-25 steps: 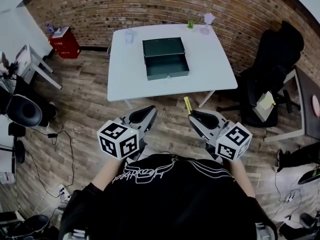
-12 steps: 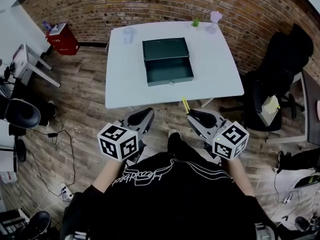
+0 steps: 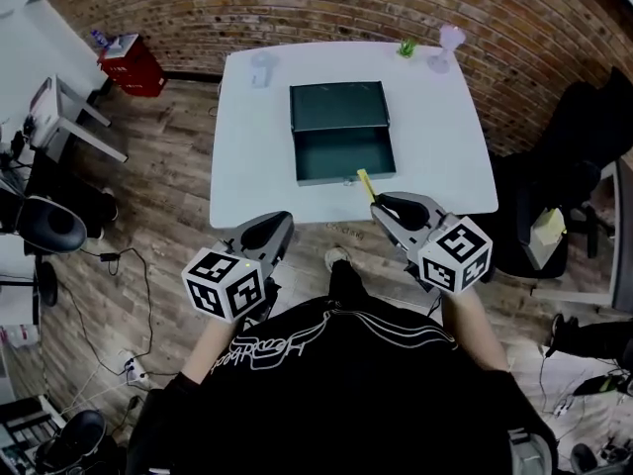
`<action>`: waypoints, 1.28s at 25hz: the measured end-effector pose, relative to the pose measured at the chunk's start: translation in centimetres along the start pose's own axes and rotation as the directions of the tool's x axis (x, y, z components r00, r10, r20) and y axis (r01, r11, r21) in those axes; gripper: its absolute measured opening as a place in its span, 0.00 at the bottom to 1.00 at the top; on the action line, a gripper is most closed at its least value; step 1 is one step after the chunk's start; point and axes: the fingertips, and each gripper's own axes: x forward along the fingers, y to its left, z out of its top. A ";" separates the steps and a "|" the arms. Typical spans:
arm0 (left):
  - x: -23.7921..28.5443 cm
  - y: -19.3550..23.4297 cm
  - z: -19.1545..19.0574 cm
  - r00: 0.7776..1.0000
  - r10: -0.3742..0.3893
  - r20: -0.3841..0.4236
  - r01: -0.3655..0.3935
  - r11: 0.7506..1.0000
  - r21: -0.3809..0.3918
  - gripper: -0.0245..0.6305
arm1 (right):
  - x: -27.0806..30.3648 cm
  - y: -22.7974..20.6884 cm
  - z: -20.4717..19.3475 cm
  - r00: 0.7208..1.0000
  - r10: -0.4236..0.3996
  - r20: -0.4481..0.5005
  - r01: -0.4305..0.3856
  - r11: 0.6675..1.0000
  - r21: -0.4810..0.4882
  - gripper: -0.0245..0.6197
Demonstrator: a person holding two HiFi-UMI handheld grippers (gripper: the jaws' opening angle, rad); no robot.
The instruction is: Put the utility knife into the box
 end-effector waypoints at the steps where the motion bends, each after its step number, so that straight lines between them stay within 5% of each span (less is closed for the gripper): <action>1: 0.3 0.6 0.3 1.000 0.011 0.001 -0.011 1.000 -0.007 0.09 | 0.7 -0.7 0.2 1.000 0.006 -0.007 -0.006 1.000 -0.003 0.14; 17: 4.3 7.5 3.3 0.993 0.117 -0.003 -0.117 0.989 -0.092 0.09 | 11.1 -7.9 -0.1 0.962 0.061 -0.266 -0.110 0.979 -0.171 0.14; 24: 5.4 10.7 3.3 0.985 0.173 0.015 -0.169 0.977 -0.133 0.09 | 14.2 -9.6 -2.6 0.913 0.082 -0.399 -0.180 0.960 -0.215 0.14; 32: 6.1 13.1 2.4 0.973 0.228 0.021 -0.220 0.959 -0.179 0.09 | 17.7 -10.1 -6.6 0.826 0.085 -0.558 -0.286 0.915 -0.285 0.15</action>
